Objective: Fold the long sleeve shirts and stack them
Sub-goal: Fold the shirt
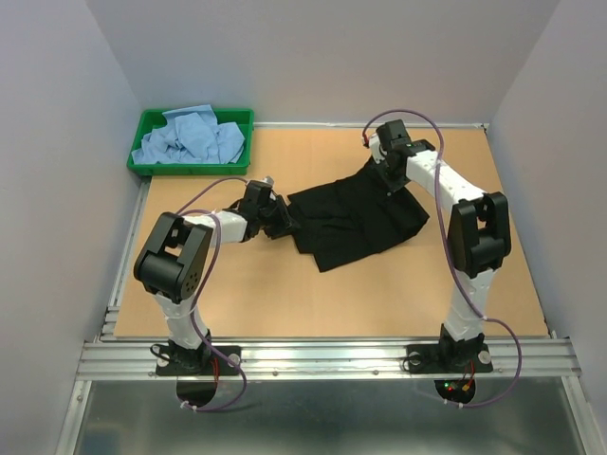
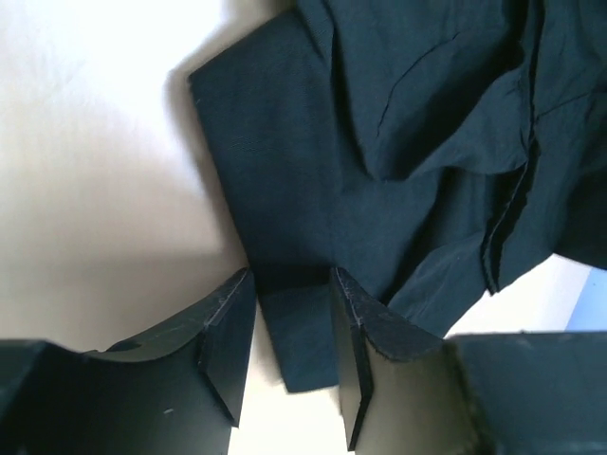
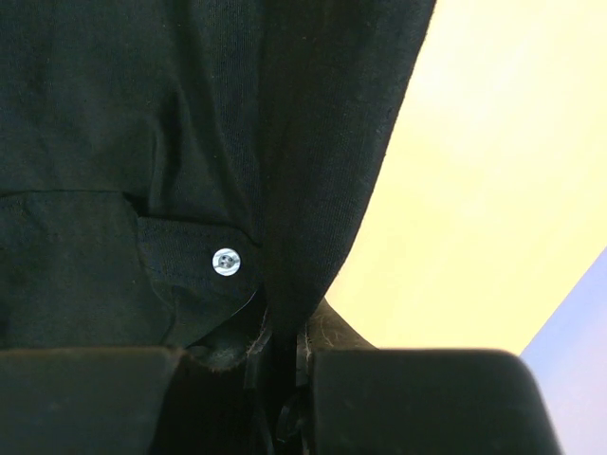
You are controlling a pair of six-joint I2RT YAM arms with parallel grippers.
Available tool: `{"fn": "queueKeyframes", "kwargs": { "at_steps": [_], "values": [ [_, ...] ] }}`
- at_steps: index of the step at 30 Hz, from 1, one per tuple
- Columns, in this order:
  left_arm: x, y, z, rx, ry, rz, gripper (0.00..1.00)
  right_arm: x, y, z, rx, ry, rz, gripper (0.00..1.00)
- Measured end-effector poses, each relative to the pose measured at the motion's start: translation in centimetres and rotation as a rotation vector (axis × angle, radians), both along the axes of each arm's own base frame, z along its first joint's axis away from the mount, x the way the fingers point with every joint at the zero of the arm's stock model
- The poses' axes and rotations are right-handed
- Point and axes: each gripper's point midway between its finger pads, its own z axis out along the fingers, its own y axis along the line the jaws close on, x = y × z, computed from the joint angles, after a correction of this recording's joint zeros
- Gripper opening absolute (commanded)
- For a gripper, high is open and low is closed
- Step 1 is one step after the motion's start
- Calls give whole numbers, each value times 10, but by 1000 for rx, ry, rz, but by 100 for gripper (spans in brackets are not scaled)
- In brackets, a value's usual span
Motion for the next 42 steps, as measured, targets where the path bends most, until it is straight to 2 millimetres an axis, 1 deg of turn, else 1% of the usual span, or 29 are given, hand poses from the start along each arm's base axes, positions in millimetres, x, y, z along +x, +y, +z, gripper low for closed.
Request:
{"fn": "queueKeyframes", "kwargs": {
  "at_steps": [3,4,5,6,7,8,9,14,19,22,27,31,34,36,38,42],
  "values": [
    [3,-3,-3,8,9,14,30,0,3,1,-14,-6,4,0],
    [3,-3,-4,14,10,20,22,-1,4,2,-18,-7,6,1],
    [3,-2,-6,18,14,26,19,-1,5,2,-21,-8,7,1],
    [4,-2,-7,24,19,36,12,-1,7,2,-27,-10,10,0],
    [3,-2,-9,26,24,38,12,-1,7,2,-28,-10,11,0],
    [3,-2,-9,26,27,43,3,-2,9,3,-34,-13,13,0],
    [3,-2,-9,26,28,47,0,-2,9,3,-42,-15,13,1],
    [3,-3,-9,30,28,52,0,-4,15,9,-83,-36,18,1],
    [3,-3,-9,38,24,55,0,-5,31,25,-155,-89,33,0],
    [2,-3,-9,41,23,55,0,-8,45,33,-198,-124,44,1],
    [2,-3,-9,42,22,56,0,-19,72,43,-266,-181,63,1],
    [2,-4,-8,37,24,54,0,-32,101,47,-274,-223,82,1],
    [1,-5,-8,30,29,55,0,-40,119,45,-241,-232,95,1],
    [0,-6,-8,23,35,56,0,-46,132,40,-200,-227,100,1],
    [-1,-7,-8,17,38,57,0,-50,145,32,-163,-214,102,1],
    [-2,-8,-8,5,43,54,0,-54,162,14,-98,-182,88,1]
  ]
}}
